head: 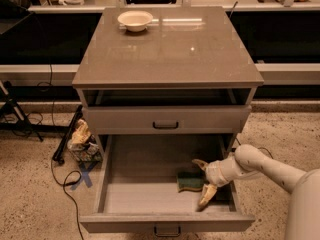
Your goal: Pick sponge from middle drawer and place on counter
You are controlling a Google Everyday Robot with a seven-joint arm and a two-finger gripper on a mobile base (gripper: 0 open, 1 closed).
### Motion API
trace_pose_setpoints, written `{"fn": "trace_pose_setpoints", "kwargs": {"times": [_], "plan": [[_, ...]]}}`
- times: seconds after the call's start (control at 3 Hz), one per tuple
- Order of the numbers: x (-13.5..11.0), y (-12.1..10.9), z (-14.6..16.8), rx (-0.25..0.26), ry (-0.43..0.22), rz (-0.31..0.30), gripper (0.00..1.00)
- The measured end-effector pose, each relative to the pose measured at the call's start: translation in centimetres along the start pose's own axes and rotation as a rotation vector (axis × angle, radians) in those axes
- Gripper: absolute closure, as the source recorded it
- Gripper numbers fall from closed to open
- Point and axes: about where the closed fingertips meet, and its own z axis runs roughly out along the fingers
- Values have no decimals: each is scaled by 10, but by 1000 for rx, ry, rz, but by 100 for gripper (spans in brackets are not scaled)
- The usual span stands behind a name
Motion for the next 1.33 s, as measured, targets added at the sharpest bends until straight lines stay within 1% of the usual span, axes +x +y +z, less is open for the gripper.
{"fn": "trace_pose_setpoints", "kwargs": {"times": [0.33,1.0,1.33], "plan": [[0,-1,9,-5,-5,-9,18],[-1,0,14,-7,-15,-15,65],[-14,3,-3,12,-61,-30,88]]}}
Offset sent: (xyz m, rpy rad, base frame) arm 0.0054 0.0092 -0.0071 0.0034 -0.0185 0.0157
